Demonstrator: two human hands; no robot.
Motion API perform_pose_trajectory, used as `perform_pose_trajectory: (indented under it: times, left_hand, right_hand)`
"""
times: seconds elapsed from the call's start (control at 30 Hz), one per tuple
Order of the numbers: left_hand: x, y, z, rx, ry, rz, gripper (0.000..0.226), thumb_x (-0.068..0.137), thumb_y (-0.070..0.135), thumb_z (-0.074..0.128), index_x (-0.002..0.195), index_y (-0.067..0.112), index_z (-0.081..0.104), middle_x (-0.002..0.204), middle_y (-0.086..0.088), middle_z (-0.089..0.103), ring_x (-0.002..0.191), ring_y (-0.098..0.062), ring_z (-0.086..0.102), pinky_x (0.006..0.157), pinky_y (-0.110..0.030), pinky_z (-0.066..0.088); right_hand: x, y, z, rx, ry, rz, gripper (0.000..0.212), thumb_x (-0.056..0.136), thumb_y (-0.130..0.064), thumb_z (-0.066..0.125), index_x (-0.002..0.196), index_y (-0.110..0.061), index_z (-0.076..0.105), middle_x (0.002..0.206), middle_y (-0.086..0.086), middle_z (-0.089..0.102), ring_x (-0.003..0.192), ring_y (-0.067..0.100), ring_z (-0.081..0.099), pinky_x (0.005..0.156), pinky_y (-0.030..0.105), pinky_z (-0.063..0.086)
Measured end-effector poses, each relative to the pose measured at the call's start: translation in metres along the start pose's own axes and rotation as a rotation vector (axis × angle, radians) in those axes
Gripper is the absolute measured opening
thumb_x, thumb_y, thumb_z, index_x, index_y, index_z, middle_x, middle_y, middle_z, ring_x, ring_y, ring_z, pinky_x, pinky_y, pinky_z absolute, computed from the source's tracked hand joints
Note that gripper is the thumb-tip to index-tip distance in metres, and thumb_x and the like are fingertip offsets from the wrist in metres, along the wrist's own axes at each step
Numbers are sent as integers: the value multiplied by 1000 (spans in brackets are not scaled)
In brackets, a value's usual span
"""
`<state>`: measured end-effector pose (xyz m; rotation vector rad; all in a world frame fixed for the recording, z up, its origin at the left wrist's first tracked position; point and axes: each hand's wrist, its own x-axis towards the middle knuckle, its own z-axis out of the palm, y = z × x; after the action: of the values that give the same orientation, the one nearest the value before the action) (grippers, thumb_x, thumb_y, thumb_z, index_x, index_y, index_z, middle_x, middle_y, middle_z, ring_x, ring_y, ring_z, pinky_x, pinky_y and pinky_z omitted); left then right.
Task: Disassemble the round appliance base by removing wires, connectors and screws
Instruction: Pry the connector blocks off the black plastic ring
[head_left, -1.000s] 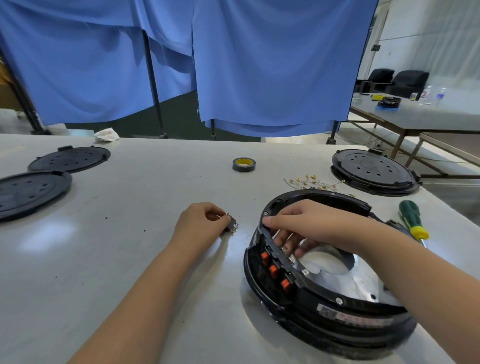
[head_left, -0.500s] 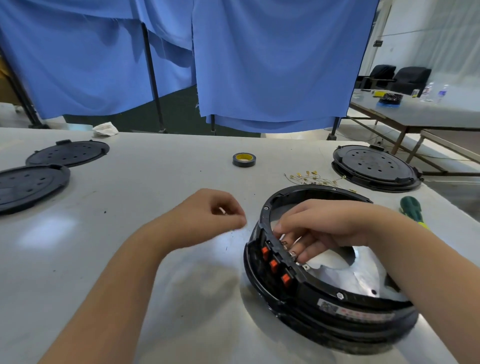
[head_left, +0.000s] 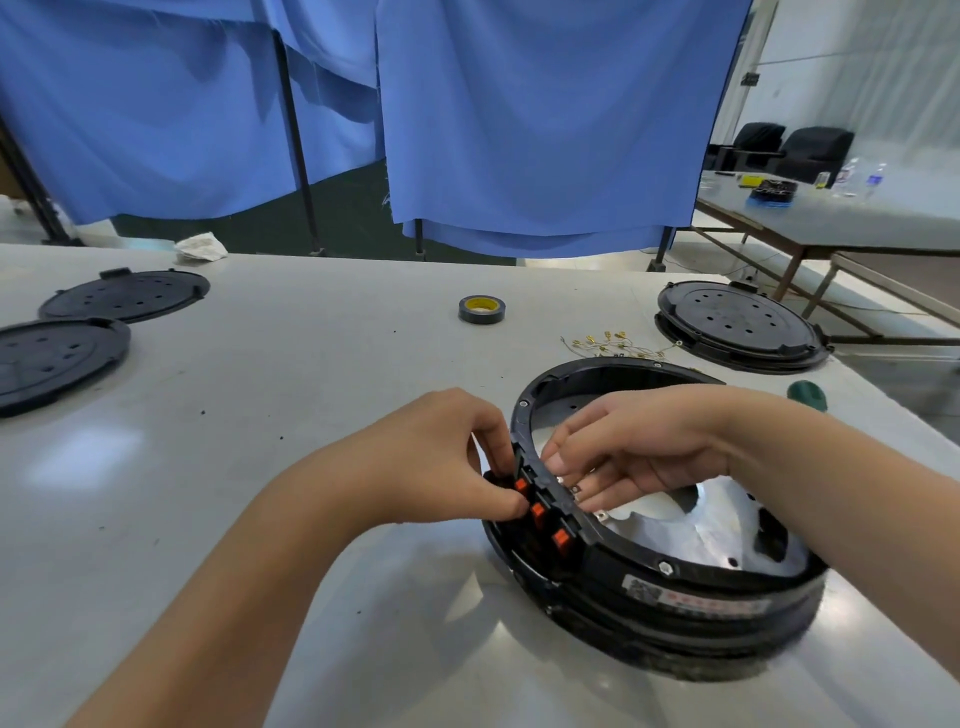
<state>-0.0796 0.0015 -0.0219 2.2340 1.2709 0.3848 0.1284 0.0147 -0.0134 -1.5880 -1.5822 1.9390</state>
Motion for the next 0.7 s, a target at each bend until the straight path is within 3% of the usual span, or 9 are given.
perform_pose_trajectory:
  times: [0.23,0.4,0.53,0.7]
  left_hand:
    - [-6,0,9,-48,51,58,7,69,31,74,74,29,70,74,8,68,50,7,52,45,-6,35]
    - [-8,-2,10,-59,80,83,4,69,29,73,73,29,72,73,17,69,65,10,58,55,-5,38]
    - [-8,-3,12,-20,108,90,8,68,31,71,76,30,71,76,18,70,79,7,60,62,-5,41]
    - [-10,-1,14,1,138,101,10,66,31,71,75,29,68,76,17,69,77,9,57,61,-3,38]
  right_hand:
    - [0,8,2,51,-21,-27,39,91,-9,58,55,-19,69,56,-4,65,52,6,63,71,21,57]
    - [1,13,1,101,34,-33,10,69,-21,73,68,-16,64,64,0,68,58,7,66,65,19,58]
    - [4,15,0,79,36,-5,22,61,-25,74,74,-15,60,63,-2,67,58,5,66,64,16,57]
    - [3,15,-1,88,26,-13,15,60,-26,77,65,-18,66,67,-2,68,61,5,67,64,17,56]
